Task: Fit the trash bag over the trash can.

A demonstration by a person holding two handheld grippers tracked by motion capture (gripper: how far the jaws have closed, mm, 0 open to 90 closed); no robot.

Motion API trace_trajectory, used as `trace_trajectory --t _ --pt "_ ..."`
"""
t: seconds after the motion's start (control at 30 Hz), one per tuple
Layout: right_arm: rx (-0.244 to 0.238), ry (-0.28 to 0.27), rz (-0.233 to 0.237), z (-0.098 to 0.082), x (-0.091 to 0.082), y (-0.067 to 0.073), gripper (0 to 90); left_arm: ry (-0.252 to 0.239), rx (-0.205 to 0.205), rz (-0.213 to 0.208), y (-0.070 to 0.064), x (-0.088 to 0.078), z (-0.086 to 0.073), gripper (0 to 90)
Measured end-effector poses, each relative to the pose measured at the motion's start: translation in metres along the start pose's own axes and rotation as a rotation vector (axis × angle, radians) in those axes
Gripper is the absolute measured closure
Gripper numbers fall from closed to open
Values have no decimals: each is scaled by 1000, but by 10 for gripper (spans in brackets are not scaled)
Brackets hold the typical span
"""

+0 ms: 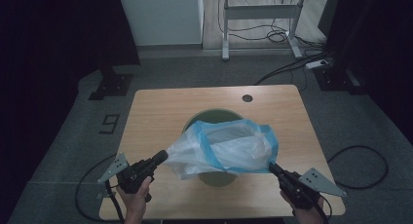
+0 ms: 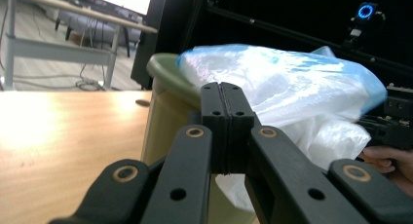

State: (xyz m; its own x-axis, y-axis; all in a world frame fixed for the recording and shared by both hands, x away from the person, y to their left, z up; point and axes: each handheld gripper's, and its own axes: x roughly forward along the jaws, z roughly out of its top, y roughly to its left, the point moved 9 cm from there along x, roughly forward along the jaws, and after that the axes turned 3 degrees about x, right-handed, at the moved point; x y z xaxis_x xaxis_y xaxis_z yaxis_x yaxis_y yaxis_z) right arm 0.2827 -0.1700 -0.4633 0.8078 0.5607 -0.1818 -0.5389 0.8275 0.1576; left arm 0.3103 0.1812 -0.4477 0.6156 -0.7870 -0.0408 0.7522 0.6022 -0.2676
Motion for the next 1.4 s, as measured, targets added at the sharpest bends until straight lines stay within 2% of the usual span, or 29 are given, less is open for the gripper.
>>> trace_trajectory --t 0.13,0.33,0.43,0.53,0.7,0.87,0.97,1.1,1.17,1.23,1.33,1.4 --pt "8 29 9 -12 6 1 888 43 -6 3 4 1 -14 888" --pt "3 90 25 -27 18 2 888 112 -36 12 10 8 -31 888" --pt "0 123 30 -33 25 3 888 141 -43 23 12 13 -35 888" --pt "0 146 32 -38 30 4 888 192 -52 37 14 22 -40 888" --pt "-10 185 42 -46 37 10 888 227 -51 53 13 30 -43 892" --pt "-1 212 55 -51 39 13 888 228 -55 56 15 29 -42 894" --pt "-1 216 63 -53 36 14 887 215 -49 54 15 22 -41 895" --pt "4 199 67 -50 30 13 880 182 -56 42 15 9 -37 895" --pt "6 192 66 -48 28 12 873 182 -48 28 13 6 -34 891" --pt "8 183 61 -46 26 10 854 168 -25 25 10 3 -27 810" --pt "7 172 54 -43 24 8 836 140 -7 29 4 2 -11 622" --pt "6 164 53 -41 23 7 830 139 7 15 0 3 2 549"
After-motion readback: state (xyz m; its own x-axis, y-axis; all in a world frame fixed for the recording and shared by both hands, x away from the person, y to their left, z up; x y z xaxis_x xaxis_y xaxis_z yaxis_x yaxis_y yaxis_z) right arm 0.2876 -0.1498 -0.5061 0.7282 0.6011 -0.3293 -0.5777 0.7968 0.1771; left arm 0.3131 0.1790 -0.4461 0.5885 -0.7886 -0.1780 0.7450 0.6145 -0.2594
